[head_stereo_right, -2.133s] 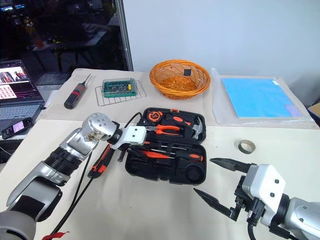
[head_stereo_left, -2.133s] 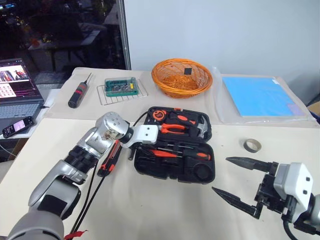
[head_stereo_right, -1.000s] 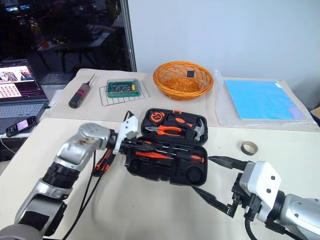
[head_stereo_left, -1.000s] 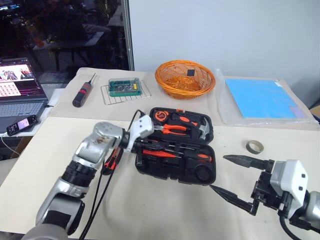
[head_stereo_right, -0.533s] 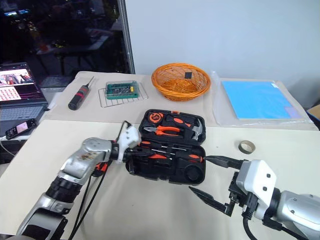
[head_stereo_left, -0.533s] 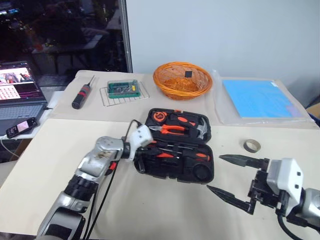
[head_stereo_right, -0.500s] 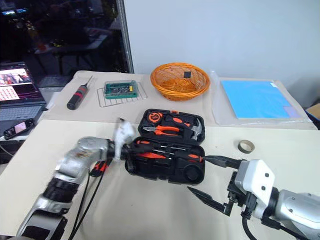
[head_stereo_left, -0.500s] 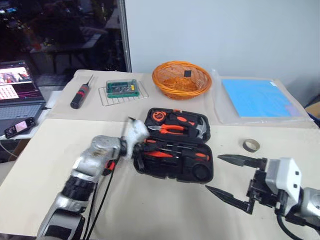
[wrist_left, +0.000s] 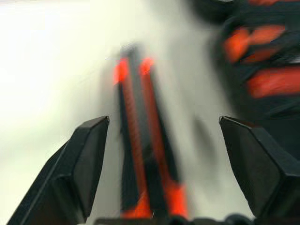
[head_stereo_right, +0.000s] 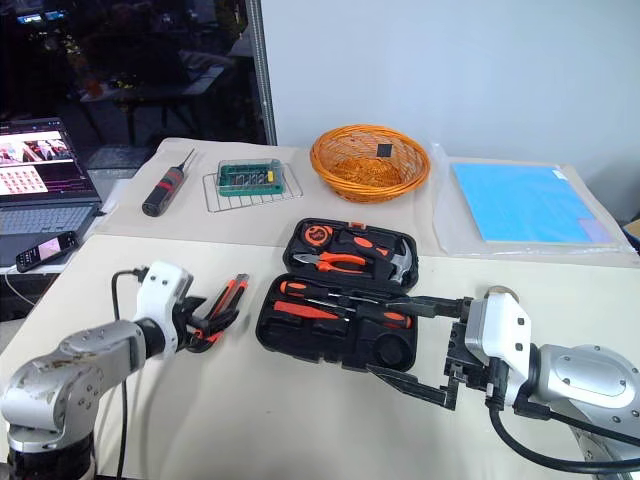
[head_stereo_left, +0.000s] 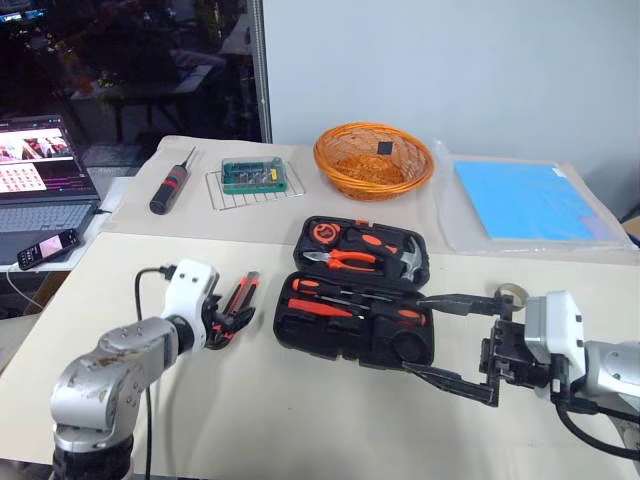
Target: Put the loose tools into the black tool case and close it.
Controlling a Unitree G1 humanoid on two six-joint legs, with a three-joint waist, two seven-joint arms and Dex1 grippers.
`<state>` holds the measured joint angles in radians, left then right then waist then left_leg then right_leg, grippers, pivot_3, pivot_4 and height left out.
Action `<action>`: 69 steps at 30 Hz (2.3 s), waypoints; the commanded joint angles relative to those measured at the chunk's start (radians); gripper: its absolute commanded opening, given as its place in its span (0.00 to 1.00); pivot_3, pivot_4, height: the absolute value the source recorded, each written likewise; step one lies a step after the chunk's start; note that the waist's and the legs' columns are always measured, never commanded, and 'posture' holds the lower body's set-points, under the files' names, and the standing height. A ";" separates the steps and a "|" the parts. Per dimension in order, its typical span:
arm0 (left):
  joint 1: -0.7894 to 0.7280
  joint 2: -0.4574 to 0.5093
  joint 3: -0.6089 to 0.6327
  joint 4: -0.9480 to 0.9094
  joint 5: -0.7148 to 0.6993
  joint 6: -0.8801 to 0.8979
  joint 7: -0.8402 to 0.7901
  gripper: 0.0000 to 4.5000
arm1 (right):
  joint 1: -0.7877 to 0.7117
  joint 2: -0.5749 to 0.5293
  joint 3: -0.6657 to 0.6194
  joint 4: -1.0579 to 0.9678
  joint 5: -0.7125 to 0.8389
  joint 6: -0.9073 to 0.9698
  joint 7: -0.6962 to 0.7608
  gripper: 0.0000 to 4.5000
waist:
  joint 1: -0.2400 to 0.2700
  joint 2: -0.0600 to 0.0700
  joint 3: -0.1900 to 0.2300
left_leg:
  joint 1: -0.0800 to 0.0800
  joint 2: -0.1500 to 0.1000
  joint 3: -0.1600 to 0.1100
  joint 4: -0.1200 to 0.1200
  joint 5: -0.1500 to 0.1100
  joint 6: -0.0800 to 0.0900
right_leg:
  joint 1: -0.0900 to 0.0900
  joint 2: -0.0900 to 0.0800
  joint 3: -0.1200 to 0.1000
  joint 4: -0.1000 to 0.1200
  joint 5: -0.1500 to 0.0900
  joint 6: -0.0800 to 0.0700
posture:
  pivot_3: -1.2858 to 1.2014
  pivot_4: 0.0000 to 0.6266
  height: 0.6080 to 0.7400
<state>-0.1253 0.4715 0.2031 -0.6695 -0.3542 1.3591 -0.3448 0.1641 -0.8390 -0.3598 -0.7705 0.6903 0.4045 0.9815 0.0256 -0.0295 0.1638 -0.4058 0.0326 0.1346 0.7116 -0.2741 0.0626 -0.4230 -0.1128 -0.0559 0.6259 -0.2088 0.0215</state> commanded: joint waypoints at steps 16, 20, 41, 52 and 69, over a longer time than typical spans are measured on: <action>-0.258 0.371 -0.161 0.134 -0.230 -0.461 -0.736 0.39 | 0.107 0.006 -0.122 -0.053 0.034 -0.009 -0.009 1.00 | 0.012 0.007 -0.001 | -0.004 0.000 0.002 -0.001 0.000 -0.002 | -0.004 -0.001 -0.003 -0.002 0.000 -0.003 | 0.52 0.24 1.00; -0.465 0.385 -0.451 0.332 -0.046 -0.710 -0.934 0.39 | 0.175 0.005 -0.205 -0.071 0.049 -0.002 0.002 1.00 | 0.020 0.008 -0.001 | -0.004 -0.001 0.004 -0.001 0.000 0.000 | -0.003 0.000 -0.003 -0.002 -0.001 -0.002 | 0.52 0.24 1.00; -0.729 0.168 -0.773 0.821 0.310 -1.110 -1.197 0.39 | 0.335 -0.014 -0.465 -0.052 0.065 -0.007 0.135 1.00 | 0.011 0.007 0.000 | -0.009 -0.001 0.002 0.003 0.002 0.013 | -0.005 0.003 0.001 -0.004 0.000 0.002 | 0.52 0.24 1.00; -0.680 0.173 -0.765 0.700 0.317 -0.971 -1.163 0.61 | 0.317 -0.015 -0.434 -0.053 0.055 -0.003 0.118 1.00 | 0.012 0.007 0.000 | -0.009 -0.001 0.002 0.002 0.002 0.014 | -0.005 0.003 0.001 -0.003 0.000 0.006 | 0.52 0.24 1.00; -0.481 0.202 -0.365 0.543 -0.030 -0.652 -0.994 0.34 | 0.308 -0.006 -0.391 -0.069 0.061 0.001 0.074 1.00 | -0.011 0.007 0.000 | -0.004 -0.001 0.001 0.002 0.002 0.013 | -0.001 0.002 0.002 -0.001 -0.001 0.014 | 0.52 0.24 1.00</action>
<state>-0.6098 0.6553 -0.1789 -0.0662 -0.3643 0.6953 -1.3608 0.4790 -0.8458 -0.7453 -0.8176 0.7308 0.4066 1.0647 0.0144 -0.0228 0.1635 -0.4097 0.0320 0.1353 0.7134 -0.2716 0.0753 -0.4246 -0.1109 -0.0538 0.6252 -0.2100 0.0351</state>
